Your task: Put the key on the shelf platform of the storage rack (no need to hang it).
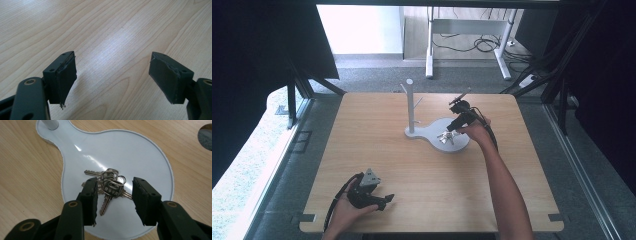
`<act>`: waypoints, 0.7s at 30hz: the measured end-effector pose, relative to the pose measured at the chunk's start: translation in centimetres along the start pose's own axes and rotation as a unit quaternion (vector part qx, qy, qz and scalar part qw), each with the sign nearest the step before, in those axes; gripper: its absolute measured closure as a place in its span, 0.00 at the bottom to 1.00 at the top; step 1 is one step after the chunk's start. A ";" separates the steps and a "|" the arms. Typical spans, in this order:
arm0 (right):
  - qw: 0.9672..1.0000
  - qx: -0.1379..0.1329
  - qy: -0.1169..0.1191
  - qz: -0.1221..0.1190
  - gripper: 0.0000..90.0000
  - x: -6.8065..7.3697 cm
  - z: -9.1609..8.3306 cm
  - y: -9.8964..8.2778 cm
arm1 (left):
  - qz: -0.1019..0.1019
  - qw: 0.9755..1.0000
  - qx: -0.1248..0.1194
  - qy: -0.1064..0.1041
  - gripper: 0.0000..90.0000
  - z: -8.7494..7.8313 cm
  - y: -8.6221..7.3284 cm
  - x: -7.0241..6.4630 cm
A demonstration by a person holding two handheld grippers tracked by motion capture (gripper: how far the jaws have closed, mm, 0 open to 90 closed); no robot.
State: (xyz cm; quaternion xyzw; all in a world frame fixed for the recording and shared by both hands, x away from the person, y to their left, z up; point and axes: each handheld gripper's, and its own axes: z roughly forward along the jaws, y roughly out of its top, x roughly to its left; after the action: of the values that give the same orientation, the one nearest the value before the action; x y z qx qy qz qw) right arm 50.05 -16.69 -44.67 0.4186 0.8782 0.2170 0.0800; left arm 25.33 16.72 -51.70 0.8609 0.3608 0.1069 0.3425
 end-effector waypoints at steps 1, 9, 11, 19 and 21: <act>1.000 -0.005 0.002 0.000 0.59 0.0 -0.3 -0.2 | -0.001 1.000 -0.001 -0.001 0.25 0.0 0.0 0.0; 0.999 -0.023 0.027 -0.012 0.56 0.2 -1.8 -1.9 | 0.000 1.000 -0.002 0.001 0.25 -0.1 0.2 0.1; 0.999 -0.022 0.034 -0.010 0.56 0.2 -1.9 -2.4 | 0.002 1.000 -0.002 0.002 0.25 -0.1 0.3 0.1; 0.998 -0.040 0.047 -0.020 0.52 1.2 -2.9 -5.0 | 0.004 1.000 -0.003 0.002 0.25 0.1 0.5 0.2; 0.998 -0.045 0.045 -0.026 0.52 1.6 -3.2 -6.0 | 0.006 1.000 -0.002 0.002 0.25 0.1 0.5 0.1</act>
State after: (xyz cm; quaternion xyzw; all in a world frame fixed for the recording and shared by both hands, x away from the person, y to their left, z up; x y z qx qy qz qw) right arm 43.84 -19.82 -44.45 0.3814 0.8808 0.2729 0.0646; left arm 25.75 16.50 -51.46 0.8622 0.3562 0.1109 0.3426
